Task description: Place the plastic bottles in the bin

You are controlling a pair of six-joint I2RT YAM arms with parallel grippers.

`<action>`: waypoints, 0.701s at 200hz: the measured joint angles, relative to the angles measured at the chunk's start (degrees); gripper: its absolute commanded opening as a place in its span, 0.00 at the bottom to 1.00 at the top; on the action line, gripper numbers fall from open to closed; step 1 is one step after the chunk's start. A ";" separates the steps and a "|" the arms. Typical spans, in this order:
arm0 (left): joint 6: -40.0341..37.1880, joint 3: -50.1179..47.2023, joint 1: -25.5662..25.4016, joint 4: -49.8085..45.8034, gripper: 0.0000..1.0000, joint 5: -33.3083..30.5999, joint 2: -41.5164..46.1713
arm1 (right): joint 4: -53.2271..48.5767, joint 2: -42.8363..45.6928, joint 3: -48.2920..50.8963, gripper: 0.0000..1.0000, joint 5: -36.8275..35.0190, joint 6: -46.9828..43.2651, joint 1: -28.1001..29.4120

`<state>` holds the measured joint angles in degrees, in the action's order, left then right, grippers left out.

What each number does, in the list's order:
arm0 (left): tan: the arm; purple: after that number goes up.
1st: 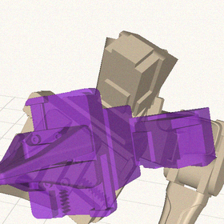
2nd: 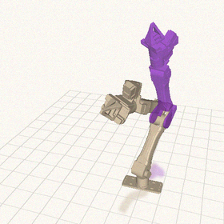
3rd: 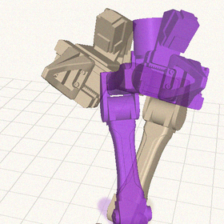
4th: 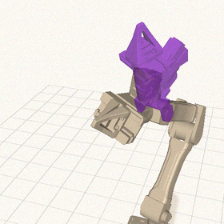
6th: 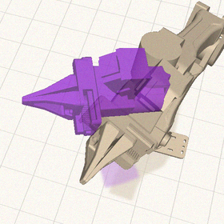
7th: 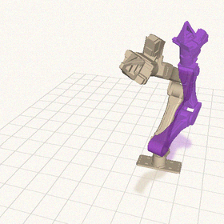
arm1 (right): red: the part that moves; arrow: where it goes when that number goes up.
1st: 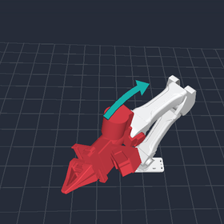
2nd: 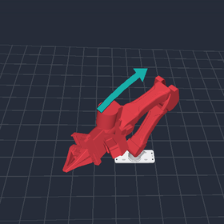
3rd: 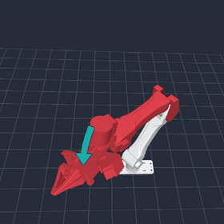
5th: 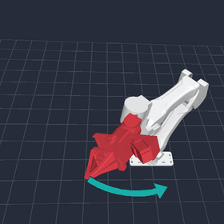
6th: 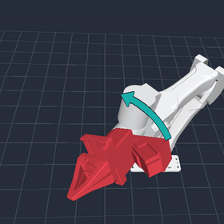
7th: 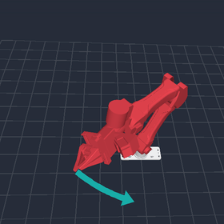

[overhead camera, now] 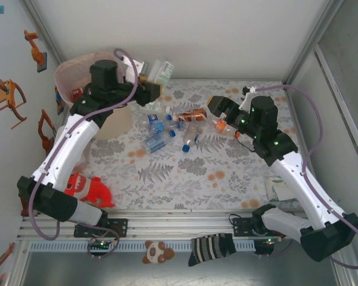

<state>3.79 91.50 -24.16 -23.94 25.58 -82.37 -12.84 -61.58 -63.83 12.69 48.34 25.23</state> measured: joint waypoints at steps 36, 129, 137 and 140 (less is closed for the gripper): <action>1.97 0.00 9.81 -1.18 0.43 -1.64 2.62 | -0.33 -0.11 0.00 0.92 -0.20 -0.42 0.00; 5.29 0.79 27.34 -5.40 0.43 -9.86 1.40 | -0.83 -0.22 0.00 0.91 -0.37 -0.48 0.00; 5.29 0.98 28.37 -5.92 0.48 -10.69 0.76 | -0.85 -0.22 0.00 0.91 -0.37 -0.46 0.00; 5.31 1.05 28.61 -6.10 0.49 -10.88 0.55 | -0.85 -0.24 0.00 0.91 -0.37 -0.46 0.00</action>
<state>9.10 92.55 4.45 -30.04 14.70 -81.82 -13.69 -61.82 -63.83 12.32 47.88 25.23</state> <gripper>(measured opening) 0.455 0.914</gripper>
